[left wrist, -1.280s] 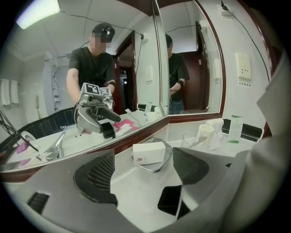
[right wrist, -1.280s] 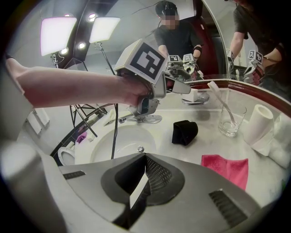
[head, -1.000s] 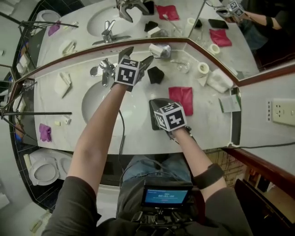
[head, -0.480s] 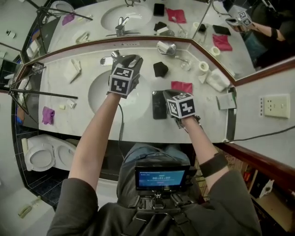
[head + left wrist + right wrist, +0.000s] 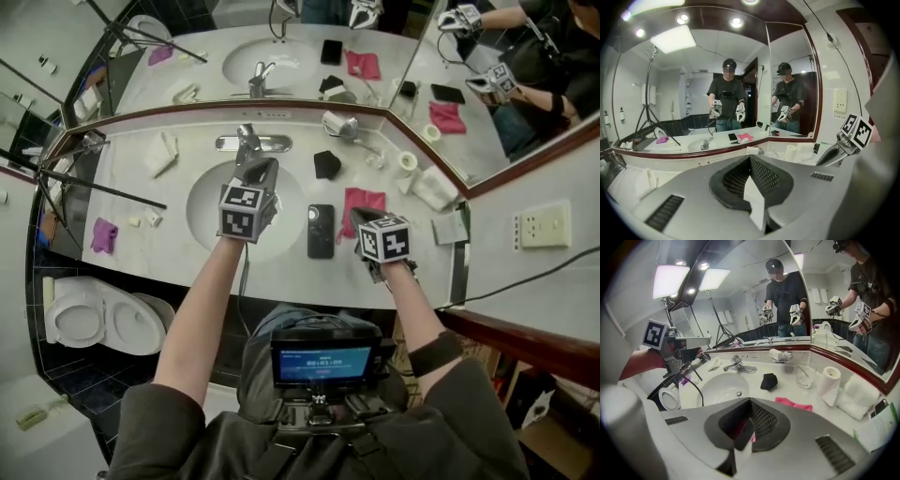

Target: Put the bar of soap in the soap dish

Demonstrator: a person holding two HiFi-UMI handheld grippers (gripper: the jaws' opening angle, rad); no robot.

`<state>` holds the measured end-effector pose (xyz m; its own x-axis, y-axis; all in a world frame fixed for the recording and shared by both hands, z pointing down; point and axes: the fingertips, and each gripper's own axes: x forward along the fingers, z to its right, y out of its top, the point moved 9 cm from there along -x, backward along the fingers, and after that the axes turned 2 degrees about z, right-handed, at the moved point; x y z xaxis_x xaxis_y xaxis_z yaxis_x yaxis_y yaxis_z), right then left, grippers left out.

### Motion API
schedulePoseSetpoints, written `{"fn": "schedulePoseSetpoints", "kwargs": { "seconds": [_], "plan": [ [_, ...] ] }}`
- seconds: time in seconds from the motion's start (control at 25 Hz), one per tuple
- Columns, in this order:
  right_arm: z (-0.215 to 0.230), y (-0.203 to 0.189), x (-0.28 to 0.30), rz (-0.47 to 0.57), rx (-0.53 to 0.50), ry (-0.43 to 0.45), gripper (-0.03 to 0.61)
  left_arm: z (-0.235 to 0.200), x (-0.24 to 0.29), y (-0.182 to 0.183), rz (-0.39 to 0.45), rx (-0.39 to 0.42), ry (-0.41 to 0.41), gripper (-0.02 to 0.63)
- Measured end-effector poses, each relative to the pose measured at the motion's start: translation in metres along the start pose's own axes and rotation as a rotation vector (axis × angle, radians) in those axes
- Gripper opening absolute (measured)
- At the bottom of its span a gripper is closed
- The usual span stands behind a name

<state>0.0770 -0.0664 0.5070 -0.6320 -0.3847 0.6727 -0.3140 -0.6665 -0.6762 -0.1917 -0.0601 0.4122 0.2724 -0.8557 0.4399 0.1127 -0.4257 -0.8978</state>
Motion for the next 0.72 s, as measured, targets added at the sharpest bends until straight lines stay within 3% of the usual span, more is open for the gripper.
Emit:
{"fn": "schedulePoseSetpoints", "kwargs": {
  "seconds": [0.36, 0.72],
  "plan": [
    [0.062, -0.02, -0.054, 0.061, 0.079, -0.1, 0.017, 0.007, -0.046, -0.019, -0.003, -0.118, 0.103, 0.0],
    [0.13, -0.06, -0.111, 0.137, 0.272, -0.251, 0.015, -0.008, -0.09, -0.045, 0.024, -0.207, 0.235, 0.0]
  ]
}}
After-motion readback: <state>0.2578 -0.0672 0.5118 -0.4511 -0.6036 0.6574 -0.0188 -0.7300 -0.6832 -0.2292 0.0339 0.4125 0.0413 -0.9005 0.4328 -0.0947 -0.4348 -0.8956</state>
